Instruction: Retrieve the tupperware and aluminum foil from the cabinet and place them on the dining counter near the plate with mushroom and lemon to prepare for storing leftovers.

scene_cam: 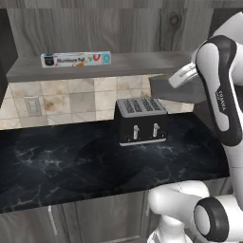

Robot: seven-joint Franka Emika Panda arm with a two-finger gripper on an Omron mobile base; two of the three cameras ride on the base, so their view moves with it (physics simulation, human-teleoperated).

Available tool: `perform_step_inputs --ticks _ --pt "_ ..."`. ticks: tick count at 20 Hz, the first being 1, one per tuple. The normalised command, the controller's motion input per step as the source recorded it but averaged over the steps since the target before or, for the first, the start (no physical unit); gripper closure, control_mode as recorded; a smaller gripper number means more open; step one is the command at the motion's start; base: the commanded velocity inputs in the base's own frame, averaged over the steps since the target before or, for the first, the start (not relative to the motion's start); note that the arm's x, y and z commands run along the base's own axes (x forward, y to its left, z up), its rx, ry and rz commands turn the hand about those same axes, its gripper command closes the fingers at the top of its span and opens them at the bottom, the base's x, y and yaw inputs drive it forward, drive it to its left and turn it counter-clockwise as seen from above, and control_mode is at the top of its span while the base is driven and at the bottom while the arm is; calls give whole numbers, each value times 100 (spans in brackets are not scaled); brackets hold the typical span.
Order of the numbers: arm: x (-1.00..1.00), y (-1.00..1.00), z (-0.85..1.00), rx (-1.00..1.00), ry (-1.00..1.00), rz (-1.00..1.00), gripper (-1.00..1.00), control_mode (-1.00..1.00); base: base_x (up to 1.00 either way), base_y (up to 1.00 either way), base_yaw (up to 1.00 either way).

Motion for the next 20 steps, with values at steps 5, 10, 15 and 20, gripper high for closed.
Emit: perform_step_inputs --ticks 5,10,15,20 --pt "-79 8 -77 -8 35 0 100 -100 0 0 0" --pt "-29 0 -53 -4 26 0 100 -100 0 0 0" --pt "-16 -2 -30 0 16 2 100 -100 0 0 0" --pt "-12 0 -8 0 5 2 100 100 -73 16 31"
